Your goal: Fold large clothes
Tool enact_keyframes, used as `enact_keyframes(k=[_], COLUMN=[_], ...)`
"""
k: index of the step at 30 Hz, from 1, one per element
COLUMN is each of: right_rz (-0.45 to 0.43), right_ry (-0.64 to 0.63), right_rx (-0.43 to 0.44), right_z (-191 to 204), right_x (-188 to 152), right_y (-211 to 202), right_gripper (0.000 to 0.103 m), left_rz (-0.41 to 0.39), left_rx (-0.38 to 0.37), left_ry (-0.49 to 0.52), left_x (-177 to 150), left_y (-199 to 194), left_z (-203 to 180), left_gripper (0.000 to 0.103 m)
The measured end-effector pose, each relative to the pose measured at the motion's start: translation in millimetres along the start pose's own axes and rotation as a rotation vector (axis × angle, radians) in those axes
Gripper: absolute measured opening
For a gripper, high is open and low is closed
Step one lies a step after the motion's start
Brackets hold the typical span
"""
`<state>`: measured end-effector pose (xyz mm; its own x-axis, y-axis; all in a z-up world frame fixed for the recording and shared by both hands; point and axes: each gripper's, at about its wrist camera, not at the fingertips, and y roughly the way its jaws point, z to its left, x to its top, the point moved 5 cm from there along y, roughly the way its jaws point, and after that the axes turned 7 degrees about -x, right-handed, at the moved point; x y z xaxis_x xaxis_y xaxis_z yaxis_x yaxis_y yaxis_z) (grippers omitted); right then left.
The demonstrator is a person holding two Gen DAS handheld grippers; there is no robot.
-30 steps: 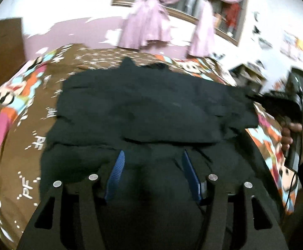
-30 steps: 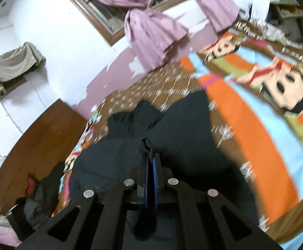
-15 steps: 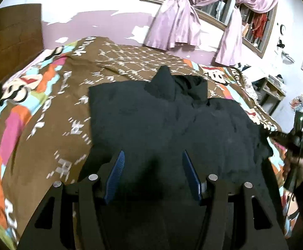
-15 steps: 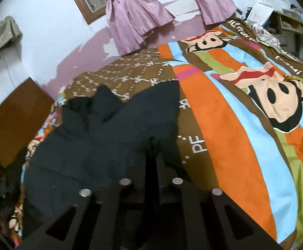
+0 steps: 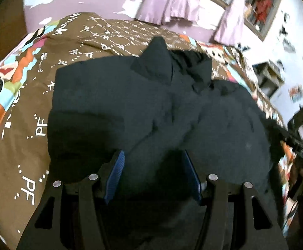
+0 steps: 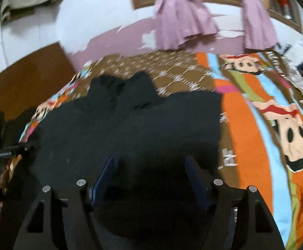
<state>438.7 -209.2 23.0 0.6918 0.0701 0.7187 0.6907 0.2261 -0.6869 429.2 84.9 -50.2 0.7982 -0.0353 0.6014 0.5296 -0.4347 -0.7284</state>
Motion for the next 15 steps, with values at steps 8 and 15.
enact_keyframes(k=[8,15], right_rz=[0.083,0.058], right_ry=[-0.148,-0.150], right_rx=[-0.087,-0.079], right_z=[15,13], right_x=[-32,-38], right_y=[46,51], right_gripper=[0.067,0.067], left_rz=[0.045,0.023], left_rx=[0.128,0.139], left_ry=[0.141,0.175], left_x=[-32,-37], left_y=[19,24], left_z=[-5,-3], left_gripper=[0.052,0.051])
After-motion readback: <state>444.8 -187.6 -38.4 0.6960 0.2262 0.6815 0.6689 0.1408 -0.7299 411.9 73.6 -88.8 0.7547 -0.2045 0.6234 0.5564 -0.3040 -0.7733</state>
